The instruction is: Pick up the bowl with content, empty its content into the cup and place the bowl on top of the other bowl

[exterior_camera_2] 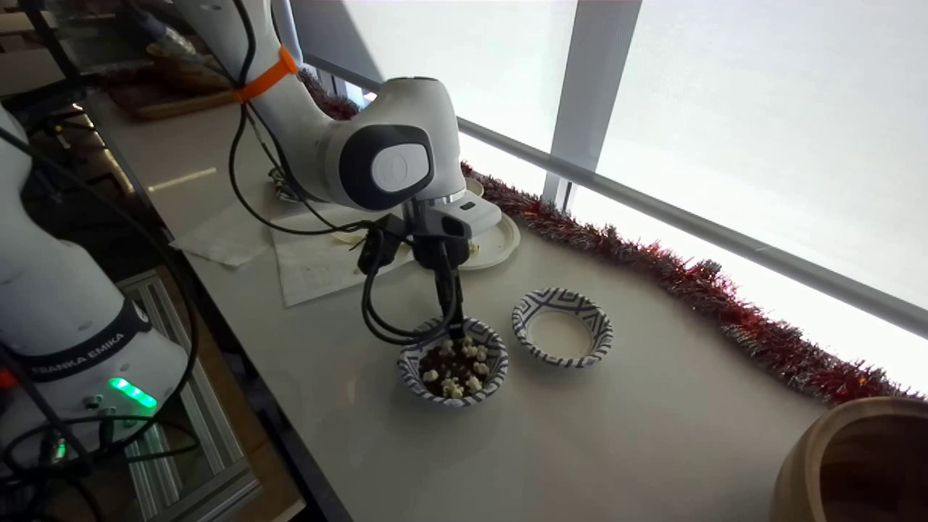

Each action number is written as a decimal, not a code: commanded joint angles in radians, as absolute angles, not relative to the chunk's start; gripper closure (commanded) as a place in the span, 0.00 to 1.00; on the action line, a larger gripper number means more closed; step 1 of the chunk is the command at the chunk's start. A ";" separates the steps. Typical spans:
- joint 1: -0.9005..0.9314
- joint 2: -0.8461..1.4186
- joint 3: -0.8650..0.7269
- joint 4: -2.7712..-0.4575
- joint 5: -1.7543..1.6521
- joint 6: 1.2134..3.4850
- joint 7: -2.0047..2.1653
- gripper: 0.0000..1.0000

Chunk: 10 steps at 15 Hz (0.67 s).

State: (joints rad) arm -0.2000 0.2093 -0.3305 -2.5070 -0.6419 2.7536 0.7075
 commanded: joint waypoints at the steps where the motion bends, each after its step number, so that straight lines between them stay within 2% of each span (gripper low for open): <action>1: -0.176 0.237 -0.343 -2.503 -0.591 2.774 0.687 0.61; 5: -0.164 0.232 -0.352 -2.506 -0.594 2.775 0.694 0.59; 8: -0.152 0.227 -0.361 -2.507 -0.608 2.776 0.706 0.63; 10: -0.145 0.223 -0.365 -2.508 -0.613 2.778 0.709 0.71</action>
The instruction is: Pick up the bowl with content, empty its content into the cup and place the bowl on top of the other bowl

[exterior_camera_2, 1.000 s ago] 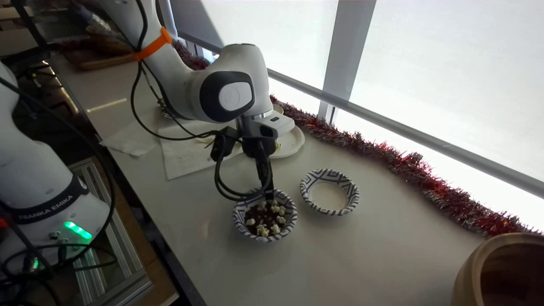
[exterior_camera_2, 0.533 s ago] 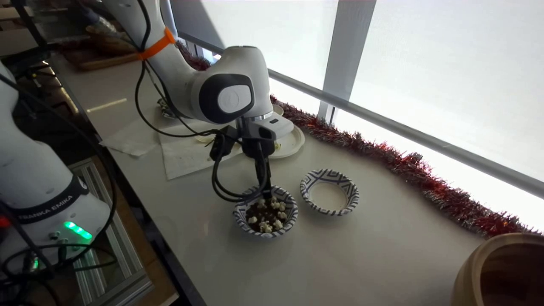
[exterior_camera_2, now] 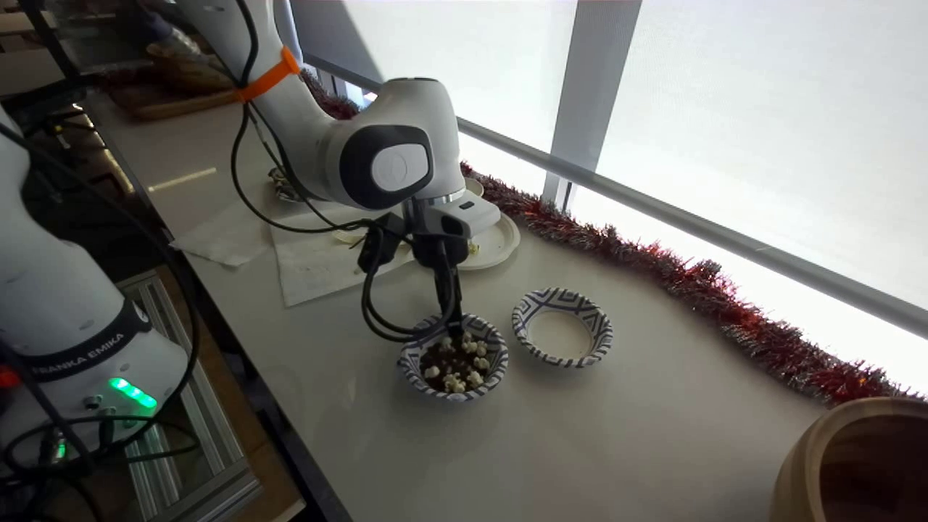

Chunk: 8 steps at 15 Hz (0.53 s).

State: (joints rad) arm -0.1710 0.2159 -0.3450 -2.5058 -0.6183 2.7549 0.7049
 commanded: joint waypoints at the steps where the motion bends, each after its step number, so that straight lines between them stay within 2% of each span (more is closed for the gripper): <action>1: -0.142 0.222 -0.366 -2.509 -0.614 2.778 0.709 0.74; 3: -0.133 0.216 -0.372 -2.512 -0.623 2.782 0.715 0.88; 4: -0.128 0.213 -0.374 -2.513 -0.626 2.780 0.717 0.87; 5: -0.122 0.203 -0.381 -2.516 -0.638 2.778 0.725 0.90; 6: -0.115 0.189 -0.388 -2.520 -0.652 2.774 0.731 0.98; 8: -0.101 0.150 -0.406 -2.527 -0.694 2.751 0.747 1.00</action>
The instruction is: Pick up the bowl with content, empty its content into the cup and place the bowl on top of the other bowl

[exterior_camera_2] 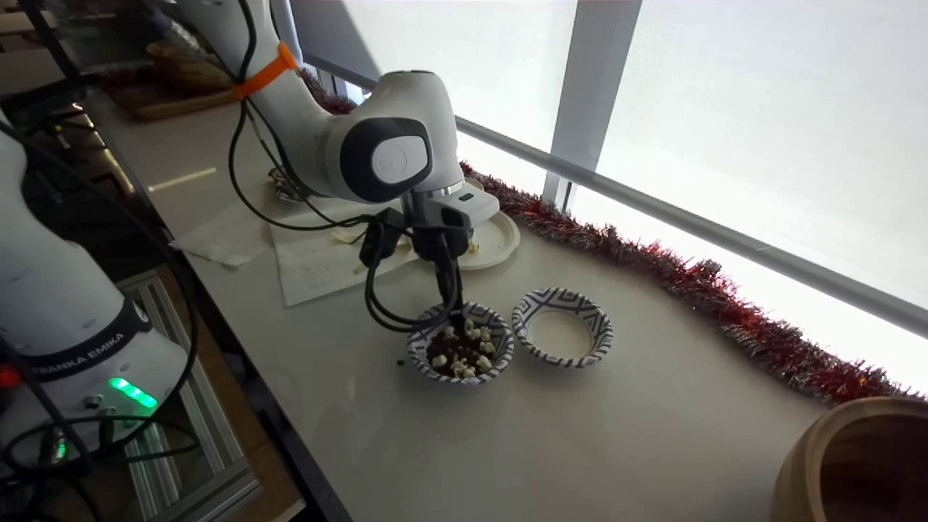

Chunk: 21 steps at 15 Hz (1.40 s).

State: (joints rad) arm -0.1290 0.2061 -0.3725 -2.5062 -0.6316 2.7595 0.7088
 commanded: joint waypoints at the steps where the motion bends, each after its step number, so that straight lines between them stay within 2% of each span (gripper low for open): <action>1: -0.097 0.123 -0.413 -2.532 -0.725 2.741 0.758 1.00; 5: -0.126 0.021 -0.392 -2.549 -0.831 2.662 0.766 0.99; 11: -0.173 -0.161 -0.298 -2.613 -0.764 2.622 0.523 0.99; 15: -0.160 -0.272 -0.256 -2.592 -0.579 2.602 0.260 0.99; 16: -0.084 -0.290 -0.306 -2.585 -0.519 2.584 0.188 0.99; 18: -0.042 -0.325 -0.311 -2.561 -0.399 2.542 0.046 0.99; 19: -0.074 -0.328 -0.253 -2.548 -0.308 2.529 -0.040 0.99; 21: -0.035 -0.325 -0.257 -2.515 -0.171 2.534 -0.152 0.99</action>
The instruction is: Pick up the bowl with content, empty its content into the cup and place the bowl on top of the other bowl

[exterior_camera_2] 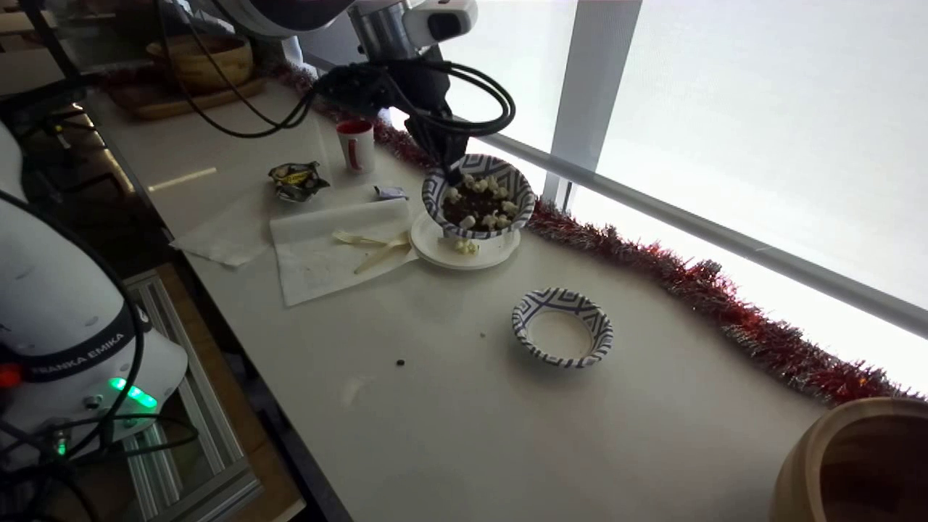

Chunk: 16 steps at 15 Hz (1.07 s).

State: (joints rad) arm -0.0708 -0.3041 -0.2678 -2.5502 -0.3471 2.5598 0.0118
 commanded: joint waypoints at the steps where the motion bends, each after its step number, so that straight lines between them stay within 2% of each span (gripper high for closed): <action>1: -0.105 -0.309 -0.215 -2.541 -0.254 2.557 -0.066 0.99; 9: -0.123 -0.303 -0.197 -2.537 -0.239 2.556 -0.080 0.99; 16: -0.028 -0.226 -0.170 -2.439 -0.100 2.664 -0.194 0.99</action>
